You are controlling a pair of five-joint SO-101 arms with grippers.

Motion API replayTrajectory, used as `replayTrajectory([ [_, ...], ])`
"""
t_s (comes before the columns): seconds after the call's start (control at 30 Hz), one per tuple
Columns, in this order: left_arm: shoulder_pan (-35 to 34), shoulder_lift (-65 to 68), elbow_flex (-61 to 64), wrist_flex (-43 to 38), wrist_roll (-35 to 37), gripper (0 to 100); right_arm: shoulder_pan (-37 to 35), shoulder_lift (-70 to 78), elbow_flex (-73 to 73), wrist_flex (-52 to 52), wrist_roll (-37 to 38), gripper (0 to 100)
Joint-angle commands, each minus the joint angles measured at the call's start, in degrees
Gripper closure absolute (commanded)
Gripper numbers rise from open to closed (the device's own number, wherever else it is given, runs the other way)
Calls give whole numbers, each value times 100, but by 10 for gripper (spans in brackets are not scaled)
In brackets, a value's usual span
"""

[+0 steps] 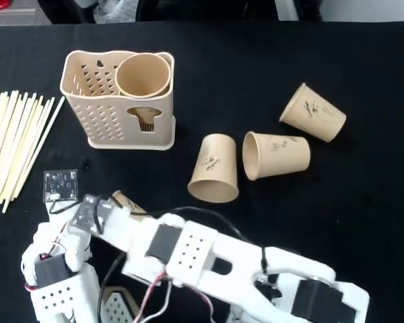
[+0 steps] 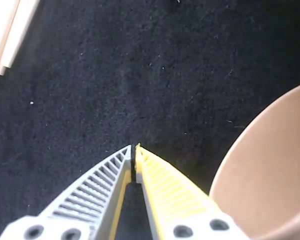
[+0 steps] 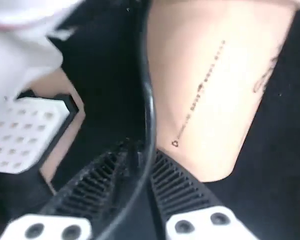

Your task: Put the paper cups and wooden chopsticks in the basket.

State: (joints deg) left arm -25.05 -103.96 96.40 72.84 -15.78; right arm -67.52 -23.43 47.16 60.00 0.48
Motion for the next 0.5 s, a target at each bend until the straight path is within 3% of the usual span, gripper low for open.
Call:
replayTrajectory([
  [0.0,31,-26,101,26,-26,970,607,-338,163,-70,273,986],
  [0.27,31,-26,101,26,-26,970,2655,-840,180,141,1310,986],
  [0.47,31,-26,101,26,-26,970,2840,-1622,101,176,1582,986],
])
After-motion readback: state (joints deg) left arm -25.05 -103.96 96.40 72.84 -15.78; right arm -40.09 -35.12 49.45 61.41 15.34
